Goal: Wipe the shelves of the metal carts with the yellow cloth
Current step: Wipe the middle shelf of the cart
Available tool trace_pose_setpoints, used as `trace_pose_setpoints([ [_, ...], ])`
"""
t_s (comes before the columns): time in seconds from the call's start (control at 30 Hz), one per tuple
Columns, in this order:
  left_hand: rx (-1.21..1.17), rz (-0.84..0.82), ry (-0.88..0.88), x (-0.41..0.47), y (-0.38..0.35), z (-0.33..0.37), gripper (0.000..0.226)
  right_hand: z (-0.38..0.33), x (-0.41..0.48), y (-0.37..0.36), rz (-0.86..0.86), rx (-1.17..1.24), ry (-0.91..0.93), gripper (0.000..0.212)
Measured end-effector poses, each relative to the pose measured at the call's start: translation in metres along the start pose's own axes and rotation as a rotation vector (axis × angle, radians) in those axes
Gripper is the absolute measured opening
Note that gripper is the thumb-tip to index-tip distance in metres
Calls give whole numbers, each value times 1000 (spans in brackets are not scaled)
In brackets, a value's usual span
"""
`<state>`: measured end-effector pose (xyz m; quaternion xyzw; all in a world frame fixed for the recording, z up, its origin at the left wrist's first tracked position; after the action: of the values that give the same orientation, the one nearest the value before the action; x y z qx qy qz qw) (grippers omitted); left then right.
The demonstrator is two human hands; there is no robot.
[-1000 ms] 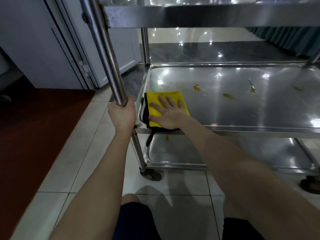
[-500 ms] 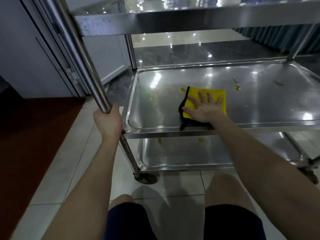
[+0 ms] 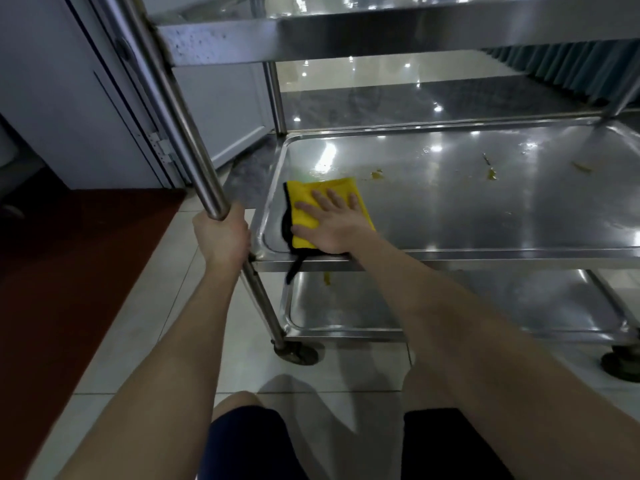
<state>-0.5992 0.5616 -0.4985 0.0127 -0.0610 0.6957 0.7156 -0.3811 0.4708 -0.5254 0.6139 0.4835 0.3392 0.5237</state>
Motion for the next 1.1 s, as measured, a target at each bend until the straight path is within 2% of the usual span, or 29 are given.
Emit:
trace_pose_setpoints([
  [0.13, -16, 11, 24, -1, 0, 1, 21, 139, -58, 24, 35, -10, -188, 96],
  [0.2, -10, 6, 18, -5, -1, 3, 25, 205, -90, 36, 41, -27, -300, 97],
  [0.3, -5, 8, 7, -9, -2, 4, 29, 249, -113, 42, 31, -54, -389, 97],
  [0.4, 23, 11, -7, -12, -3, 4, 33, 231, -100, 36, 32, -74, -459, 99],
  [0.5, 18, -1, -16, -12, -4, 5, 32, 161, -58, 28, 37, -73, -464, 95],
  [0.67, 36, -6, -26, -12, -5, 7, 31, -33, 17, -9, -12, -96, -132, 84],
  [0.73, 51, -5, -12, -12, -2, 6, 29, -66, 23, -17, -3, -93, -56, 80],
  [0.93, 94, -53, -35, -16, 0, 14, 28, -29, -20, -9, -21, -49, 67, 84],
  [1.0, 107, -72, -21, -17, 1, 16, 27, 10, -45, 0, -10, -33, 32, 89],
  [1.1, 118, -86, -9, -22, 3, 20, 26, 100, -88, 17, 9, -24, -133, 95],
])
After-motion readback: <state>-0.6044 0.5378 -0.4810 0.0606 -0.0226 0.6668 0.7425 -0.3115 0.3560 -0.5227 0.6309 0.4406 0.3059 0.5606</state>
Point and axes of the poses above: each hand's wrist, its own x-axis towards the middle knuckle, its own y-axis out of the back of the hand, z = x × y, the point moved 7 cm from there along x, towards the middle knuckle, and after that the axes turned 1 degree about y, right-handed, at the moved point
